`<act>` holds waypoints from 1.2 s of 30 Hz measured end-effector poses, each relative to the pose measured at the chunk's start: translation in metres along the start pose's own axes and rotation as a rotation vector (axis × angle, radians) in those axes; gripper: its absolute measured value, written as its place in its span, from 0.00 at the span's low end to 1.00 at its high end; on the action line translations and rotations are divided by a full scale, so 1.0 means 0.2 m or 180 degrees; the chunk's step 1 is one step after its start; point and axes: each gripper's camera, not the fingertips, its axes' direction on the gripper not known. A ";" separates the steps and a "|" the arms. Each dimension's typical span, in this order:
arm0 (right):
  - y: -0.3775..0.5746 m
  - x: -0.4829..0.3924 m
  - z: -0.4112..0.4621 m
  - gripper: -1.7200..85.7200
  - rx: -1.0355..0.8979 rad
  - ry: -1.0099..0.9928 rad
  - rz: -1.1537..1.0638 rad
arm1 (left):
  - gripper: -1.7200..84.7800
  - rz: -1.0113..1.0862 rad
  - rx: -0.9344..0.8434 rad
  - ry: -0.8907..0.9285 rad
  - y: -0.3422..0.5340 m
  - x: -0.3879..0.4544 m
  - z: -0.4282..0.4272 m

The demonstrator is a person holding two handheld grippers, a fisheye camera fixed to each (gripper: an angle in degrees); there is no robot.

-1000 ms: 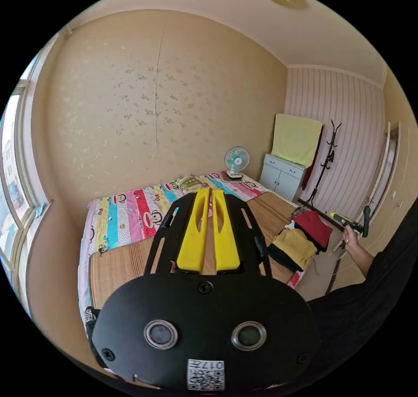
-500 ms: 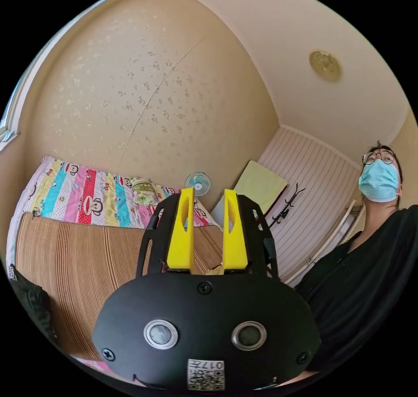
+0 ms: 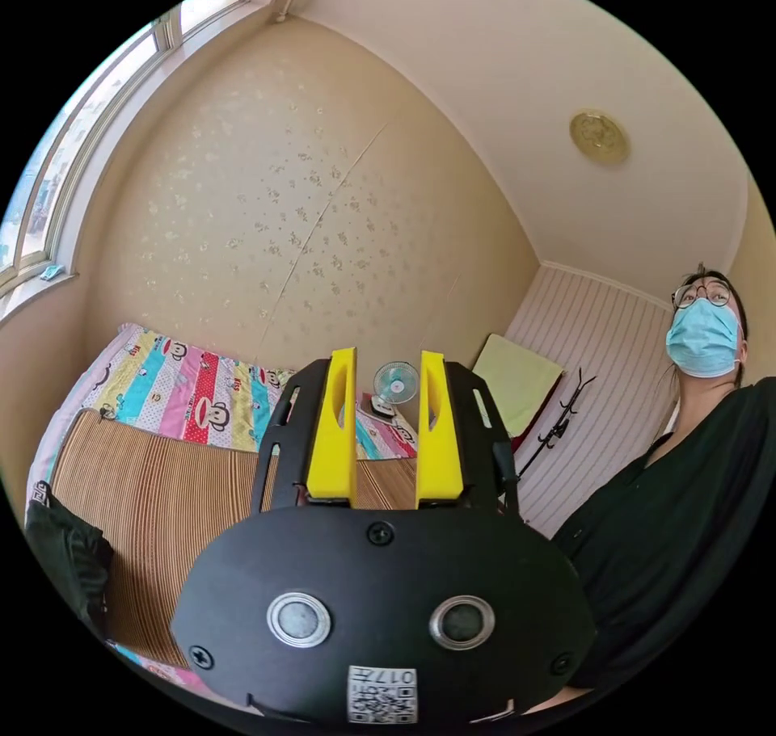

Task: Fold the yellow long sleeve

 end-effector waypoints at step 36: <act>0.06 -2.20 -0.77 0.04 -0.0300 -0.3846 -0.3632 | 0.21 -0.0197 -0.1173 0.0101 1.05 -0.73 0.31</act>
